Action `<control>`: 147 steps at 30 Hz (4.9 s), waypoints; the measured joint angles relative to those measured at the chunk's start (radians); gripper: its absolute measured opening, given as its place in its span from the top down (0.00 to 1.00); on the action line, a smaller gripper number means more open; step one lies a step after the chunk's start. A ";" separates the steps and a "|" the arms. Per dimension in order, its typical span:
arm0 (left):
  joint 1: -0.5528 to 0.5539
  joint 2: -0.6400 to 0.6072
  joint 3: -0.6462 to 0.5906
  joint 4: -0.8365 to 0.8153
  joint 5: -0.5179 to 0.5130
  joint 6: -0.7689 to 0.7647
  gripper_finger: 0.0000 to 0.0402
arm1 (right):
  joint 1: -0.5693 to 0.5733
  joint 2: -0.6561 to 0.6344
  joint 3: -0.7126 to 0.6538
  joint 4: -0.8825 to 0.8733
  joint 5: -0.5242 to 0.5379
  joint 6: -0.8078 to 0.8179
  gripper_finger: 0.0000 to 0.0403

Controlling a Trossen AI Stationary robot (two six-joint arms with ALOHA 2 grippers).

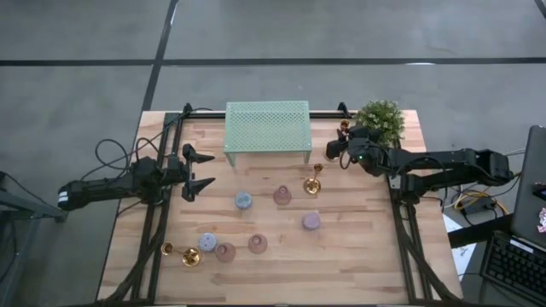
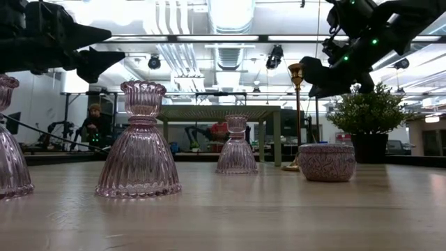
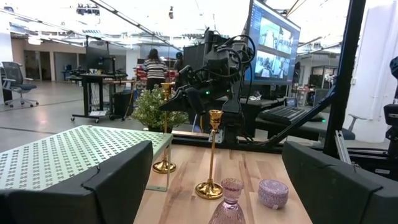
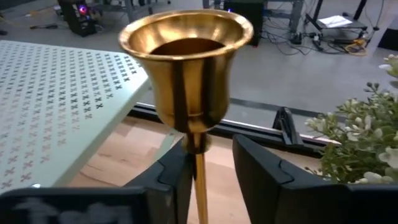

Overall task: Pick & Place candle stick holders
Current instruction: Put the top right gold candle holder on the shelf, then put the top gold candle holder aligned with the other gold candle holder on the shelf

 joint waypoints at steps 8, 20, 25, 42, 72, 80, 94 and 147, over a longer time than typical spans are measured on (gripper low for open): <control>0.000 0.000 0.000 0.000 0.000 0.000 0.10 | 0.000 -0.041 0.005 -0.007 -0.008 0.003 0.94; 0.000 0.000 0.000 0.000 0.000 0.000 0.10 | 0.000 -0.051 0.244 -0.083 -0.053 -0.220 0.96; 0.000 0.000 0.000 0.000 0.000 0.000 0.10 | -0.020 -0.037 0.409 -0.172 -0.053 -0.279 0.96; 0.000 0.000 0.000 0.000 0.000 0.000 0.10 | -0.128 0.301 0.848 -0.201 -0.279 -0.413 0.97; 0.000 0.000 0.000 0.000 0.000 0.000 0.10 | -0.262 0.547 0.884 -0.037 -0.426 -0.389 0.97; 0.000 0.000 0.000 0.000 0.000 0.000 0.10 | -0.262 0.561 0.884 -0.032 -0.426 -0.416 0.93; 0.000 0.000 0.000 0.000 0.000 0.000 0.10 | -0.261 0.562 0.884 -0.037 -0.425 -0.441 0.88; 0.000 0.000 0.000 0.000 0.000 0.000 0.10 | -0.059 0.069 0.789 -0.853 -0.845 -0.414 0.52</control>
